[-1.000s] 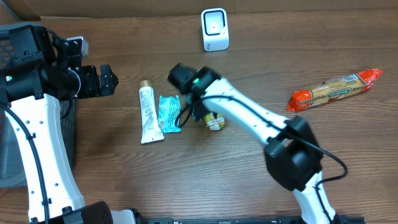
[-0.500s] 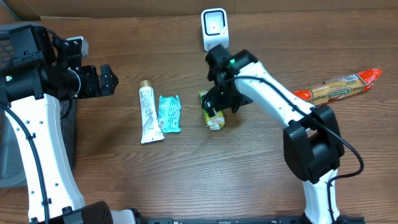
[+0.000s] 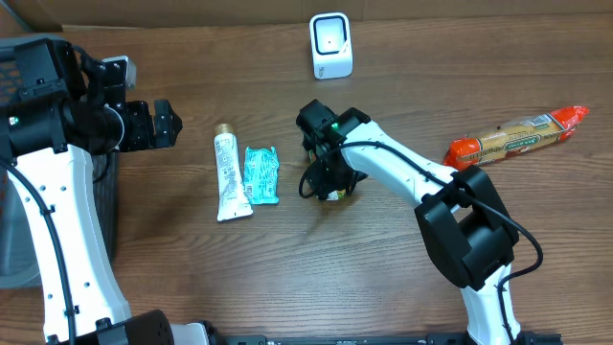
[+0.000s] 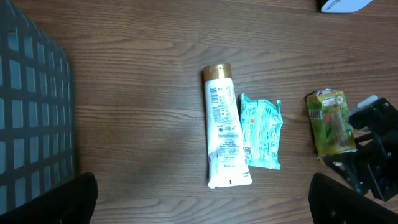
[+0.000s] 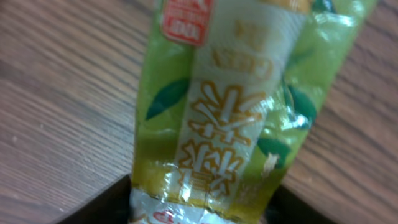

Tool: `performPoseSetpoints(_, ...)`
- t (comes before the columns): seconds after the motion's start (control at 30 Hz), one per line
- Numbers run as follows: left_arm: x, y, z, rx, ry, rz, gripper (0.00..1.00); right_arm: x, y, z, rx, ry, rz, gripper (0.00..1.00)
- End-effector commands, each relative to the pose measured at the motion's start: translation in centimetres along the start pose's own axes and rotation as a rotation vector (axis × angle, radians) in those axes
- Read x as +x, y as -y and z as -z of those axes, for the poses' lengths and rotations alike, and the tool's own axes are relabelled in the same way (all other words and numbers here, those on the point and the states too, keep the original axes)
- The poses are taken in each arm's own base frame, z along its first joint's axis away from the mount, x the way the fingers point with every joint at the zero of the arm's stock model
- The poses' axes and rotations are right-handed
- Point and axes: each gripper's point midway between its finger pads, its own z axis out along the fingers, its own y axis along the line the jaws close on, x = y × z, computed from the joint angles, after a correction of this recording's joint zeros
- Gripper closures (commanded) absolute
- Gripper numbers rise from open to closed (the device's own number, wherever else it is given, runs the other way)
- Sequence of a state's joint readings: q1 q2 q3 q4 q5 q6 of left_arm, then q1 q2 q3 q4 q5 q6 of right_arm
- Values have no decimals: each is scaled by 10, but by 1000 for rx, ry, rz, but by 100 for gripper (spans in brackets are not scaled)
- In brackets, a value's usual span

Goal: Scan the item barcode

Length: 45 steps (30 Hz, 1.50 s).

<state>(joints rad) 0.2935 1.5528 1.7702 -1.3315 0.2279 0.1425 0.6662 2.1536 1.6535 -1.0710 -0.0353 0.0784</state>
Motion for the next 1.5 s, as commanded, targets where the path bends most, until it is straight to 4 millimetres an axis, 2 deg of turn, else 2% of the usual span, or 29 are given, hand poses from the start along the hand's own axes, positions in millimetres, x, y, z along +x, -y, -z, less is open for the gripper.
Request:
performPoseSetpoints(0.0,-3,0,1,-3,6,-29,0,1,6,-4,20,-6,-6,57)
performPoseSetpoints(0.07,-3,0,1,-3,6,-28,0,0,6,-4,20,-4,-5,65)
performPoseSetpoints(0.17,-3,0,1,-3,5,-29,0,0,6,-4,20,-4,-5,65)
performPoseSetpoints(0.2,-3,0,1,-3,6,-28,0,0,6,-4,20,-4,-5,62)
performPoseSetpoints(0.3,-3,0,1,-3,6,-29,0,-1,6,-4,19,2,8,38)
performPoseSetpoints(0.37,-3,0,1,-3,6,-29,0,-5,5,-6,18,15,50,31)
performPoseSetpoints(0.5,-3,0,1,-3,6,-29,0,-6,6,-17,18,4,85,27)
performPoseSetpoints(0.7,-3,0,1,-3,5,-29,0,0,8,-26,23,-31,104,47)
performPoseSetpoints(0.9,-3,0,1,-3,5,-29,0,-2,8,-21,6,-33,96,81)
performPoseSetpoints(1.03,-3,0,1,-3,6,-28,0,-8,4,-10,-18,-24,84,85)
performPoseSetpoints(1.17,-3,0,1,-3,5,-28,1,-18,-15,14,-160,-5,71,96)
performPoseSetpoints(1.27,-3,0,1,-3,5,-29,0,-31,-22,45,-261,43,59,96)
performPoseSetpoints(1.33,-3,0,1,-3,6,-28,1,-40,-23,73,-336,85,51,96)
performPoseSetpoints(1.47,-3,0,1,-3,5,-28,1,-55,-26,150,-554,212,85,96)
